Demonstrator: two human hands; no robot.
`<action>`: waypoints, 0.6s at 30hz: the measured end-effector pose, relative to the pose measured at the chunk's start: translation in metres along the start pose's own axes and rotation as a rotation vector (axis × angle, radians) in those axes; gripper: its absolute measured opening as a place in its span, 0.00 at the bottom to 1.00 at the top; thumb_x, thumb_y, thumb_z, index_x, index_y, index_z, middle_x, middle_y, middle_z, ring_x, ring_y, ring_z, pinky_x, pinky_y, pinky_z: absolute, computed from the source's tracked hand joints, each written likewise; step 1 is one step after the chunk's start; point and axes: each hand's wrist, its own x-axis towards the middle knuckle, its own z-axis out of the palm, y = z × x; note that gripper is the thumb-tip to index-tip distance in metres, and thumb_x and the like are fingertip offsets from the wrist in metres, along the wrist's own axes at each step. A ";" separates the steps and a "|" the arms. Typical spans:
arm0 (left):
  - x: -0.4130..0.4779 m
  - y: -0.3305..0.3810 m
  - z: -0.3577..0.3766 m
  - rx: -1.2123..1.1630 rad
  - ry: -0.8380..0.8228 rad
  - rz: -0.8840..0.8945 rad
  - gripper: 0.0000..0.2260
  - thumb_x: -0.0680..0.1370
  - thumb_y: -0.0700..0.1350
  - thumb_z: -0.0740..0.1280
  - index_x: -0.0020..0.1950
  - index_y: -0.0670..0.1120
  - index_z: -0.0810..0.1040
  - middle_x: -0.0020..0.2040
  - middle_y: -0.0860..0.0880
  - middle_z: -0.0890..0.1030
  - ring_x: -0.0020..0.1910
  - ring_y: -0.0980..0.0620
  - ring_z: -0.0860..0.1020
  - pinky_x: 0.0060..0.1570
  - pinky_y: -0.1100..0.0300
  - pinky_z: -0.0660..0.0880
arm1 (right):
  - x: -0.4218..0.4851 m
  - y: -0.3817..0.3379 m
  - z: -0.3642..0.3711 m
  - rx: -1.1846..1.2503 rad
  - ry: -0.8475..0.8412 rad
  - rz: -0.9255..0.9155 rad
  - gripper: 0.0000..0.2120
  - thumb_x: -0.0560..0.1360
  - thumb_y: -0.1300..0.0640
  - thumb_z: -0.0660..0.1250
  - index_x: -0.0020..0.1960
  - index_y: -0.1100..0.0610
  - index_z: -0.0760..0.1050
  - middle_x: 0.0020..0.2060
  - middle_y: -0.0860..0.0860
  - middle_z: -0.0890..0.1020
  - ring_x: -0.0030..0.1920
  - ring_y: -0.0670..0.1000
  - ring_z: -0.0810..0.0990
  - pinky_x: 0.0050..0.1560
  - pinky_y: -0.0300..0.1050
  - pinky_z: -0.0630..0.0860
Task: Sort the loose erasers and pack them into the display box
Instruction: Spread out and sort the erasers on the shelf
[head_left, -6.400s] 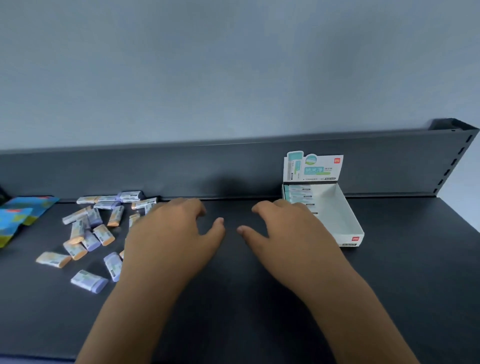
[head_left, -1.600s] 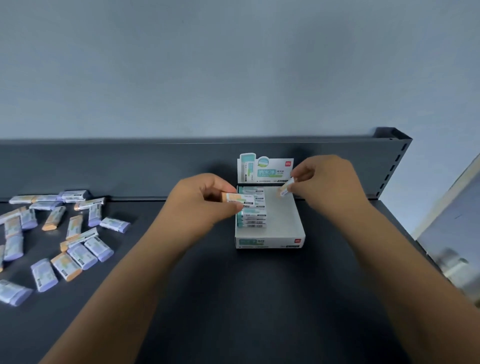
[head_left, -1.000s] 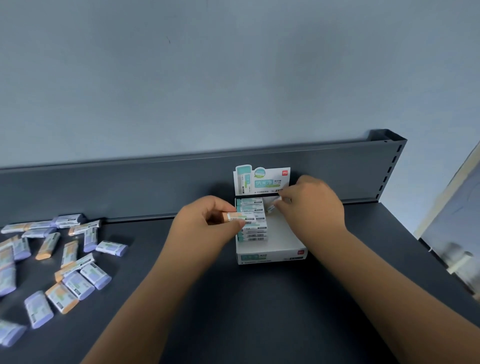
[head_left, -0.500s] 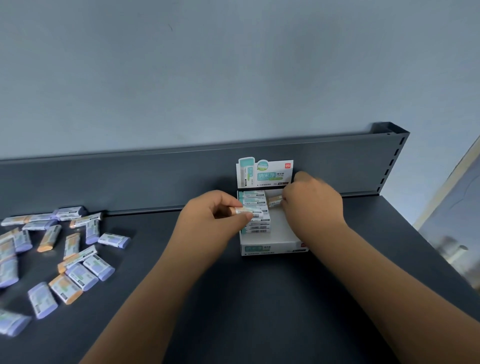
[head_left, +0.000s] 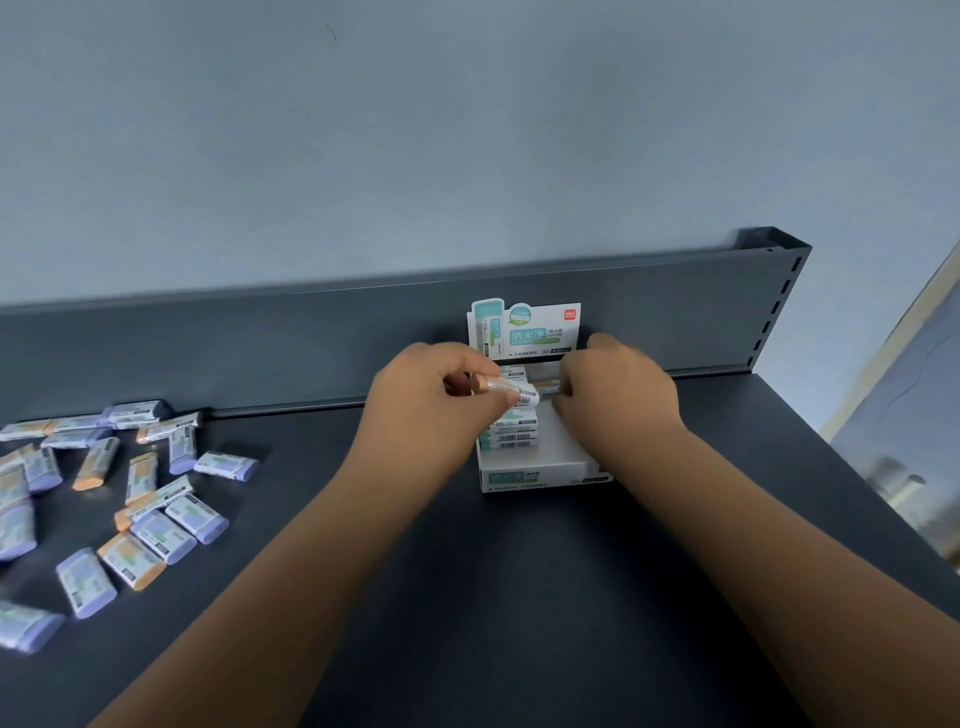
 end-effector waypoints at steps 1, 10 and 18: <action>0.002 0.000 0.001 0.000 -0.001 -0.002 0.06 0.71 0.48 0.79 0.43 0.56 0.84 0.44 0.51 0.81 0.38 0.58 0.78 0.40 0.66 0.72 | 0.000 0.000 0.000 -0.003 -0.001 0.002 0.06 0.76 0.56 0.67 0.52 0.53 0.80 0.46 0.51 0.70 0.44 0.54 0.68 0.38 0.46 0.70; 0.011 -0.010 0.008 -0.039 0.073 -0.065 0.08 0.70 0.49 0.79 0.48 0.51 0.87 0.43 0.54 0.84 0.41 0.57 0.82 0.40 0.64 0.75 | -0.001 -0.001 0.001 -0.005 0.005 0.007 0.08 0.78 0.56 0.65 0.53 0.56 0.81 0.51 0.51 0.70 0.56 0.54 0.71 0.38 0.47 0.68; 0.024 -0.006 0.022 -0.193 0.068 -0.116 0.09 0.69 0.45 0.81 0.48 0.48 0.88 0.42 0.52 0.86 0.43 0.54 0.85 0.49 0.54 0.83 | 0.002 0.009 -0.023 0.487 0.195 -0.055 0.09 0.74 0.54 0.67 0.47 0.49 0.86 0.44 0.45 0.83 0.47 0.49 0.81 0.46 0.48 0.80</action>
